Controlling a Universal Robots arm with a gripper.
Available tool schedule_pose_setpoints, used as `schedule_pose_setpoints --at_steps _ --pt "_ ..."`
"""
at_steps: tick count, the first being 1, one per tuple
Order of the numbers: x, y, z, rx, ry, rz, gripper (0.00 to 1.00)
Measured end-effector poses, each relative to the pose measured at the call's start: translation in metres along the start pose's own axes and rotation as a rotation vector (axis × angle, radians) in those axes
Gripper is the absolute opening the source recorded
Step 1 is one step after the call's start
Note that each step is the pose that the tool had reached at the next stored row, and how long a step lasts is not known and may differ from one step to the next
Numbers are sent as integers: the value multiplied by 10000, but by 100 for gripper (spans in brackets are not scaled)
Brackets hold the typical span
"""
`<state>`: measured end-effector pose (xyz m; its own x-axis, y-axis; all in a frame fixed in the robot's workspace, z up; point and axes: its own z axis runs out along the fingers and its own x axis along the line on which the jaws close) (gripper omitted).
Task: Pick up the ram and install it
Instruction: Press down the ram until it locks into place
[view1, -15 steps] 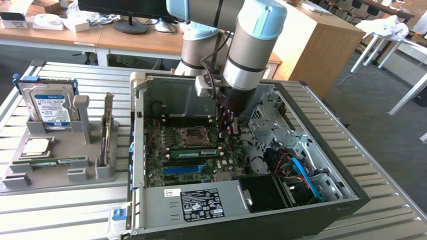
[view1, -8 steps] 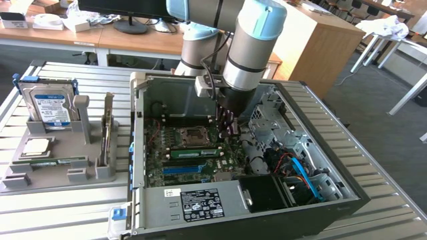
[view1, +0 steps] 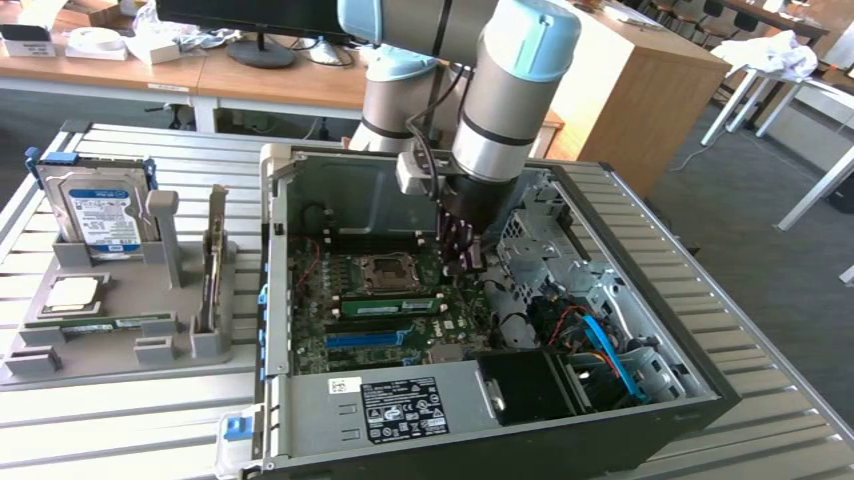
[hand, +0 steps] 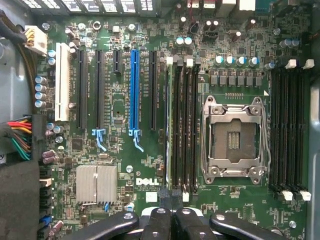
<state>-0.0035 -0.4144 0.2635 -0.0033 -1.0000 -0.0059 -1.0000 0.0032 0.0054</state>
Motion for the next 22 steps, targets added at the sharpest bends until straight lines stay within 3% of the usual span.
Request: schedule_pose_setpoints --at_steps 9,22 --pt "0 -39 0 -5 0 1 10" --pt "1 -40 124 20 -1 0 10"
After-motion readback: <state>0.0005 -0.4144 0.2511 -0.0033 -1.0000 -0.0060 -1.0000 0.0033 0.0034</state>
